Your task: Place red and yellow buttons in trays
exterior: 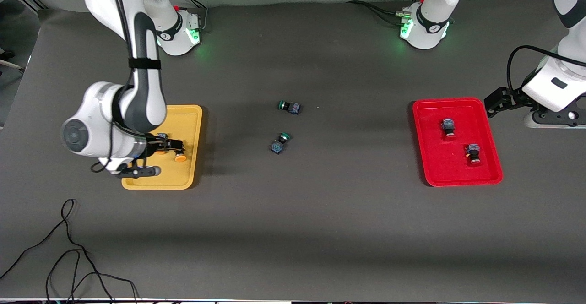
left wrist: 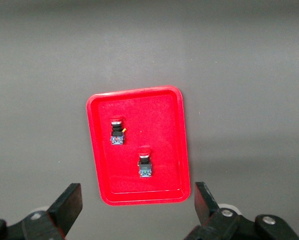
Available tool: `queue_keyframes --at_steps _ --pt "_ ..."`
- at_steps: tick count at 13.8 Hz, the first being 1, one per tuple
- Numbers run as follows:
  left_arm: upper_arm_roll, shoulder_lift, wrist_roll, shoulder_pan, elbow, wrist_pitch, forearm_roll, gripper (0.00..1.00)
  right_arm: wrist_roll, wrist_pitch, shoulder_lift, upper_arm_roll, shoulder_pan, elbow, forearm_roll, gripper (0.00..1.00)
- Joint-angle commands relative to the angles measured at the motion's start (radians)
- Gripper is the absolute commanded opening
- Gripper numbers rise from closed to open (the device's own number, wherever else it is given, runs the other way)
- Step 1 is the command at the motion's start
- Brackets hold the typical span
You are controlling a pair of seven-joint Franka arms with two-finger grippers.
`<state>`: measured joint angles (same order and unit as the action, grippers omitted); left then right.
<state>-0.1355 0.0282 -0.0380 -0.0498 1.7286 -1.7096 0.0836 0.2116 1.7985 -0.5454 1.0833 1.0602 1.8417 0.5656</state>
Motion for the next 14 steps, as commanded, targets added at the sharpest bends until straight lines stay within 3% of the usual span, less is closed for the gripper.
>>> queue_keyframes --at_steps 1,3,7,9,10,11,14 --pt "0.008 0.004 0.01 0.01 0.0 -0.013 -0.008 1.0 -0.103 -0.14 0.007 0.05 0.009 -0.135 -0.038 1.0" --pt "0.008 -0.008 0.01 0.013 -0.001 -0.037 -0.004 1.0 -0.103 -0.194 0.008 0.093 0.026 -0.189 -0.041 1.0" --pt "0.008 -0.031 0.012 0.01 0.0 -0.093 0.001 1.0 -0.138 -0.215 0.015 0.265 0.19 -0.21 -0.081 1.0" --pt "0.008 -0.042 0.012 0.007 0.002 -0.099 0.002 1.0 -0.211 -0.215 0.063 0.267 0.207 -0.219 -0.116 1.0" --pt "0.008 -0.054 0.013 0.004 0.0 -0.103 0.002 1.0 -0.257 -0.215 0.134 0.203 0.181 -0.232 -0.18 1.0" --pt "0.008 -0.065 0.013 0.004 0.0 -0.114 0.002 1.0 -0.309 -0.214 0.215 0.084 0.091 -0.237 -0.261 1.0" --pt "0.008 -0.071 0.013 0.002 0.011 -0.099 0.002 1.0 -0.434 -0.199 0.433 -0.455 -0.339 -0.217 -0.502 1.0"
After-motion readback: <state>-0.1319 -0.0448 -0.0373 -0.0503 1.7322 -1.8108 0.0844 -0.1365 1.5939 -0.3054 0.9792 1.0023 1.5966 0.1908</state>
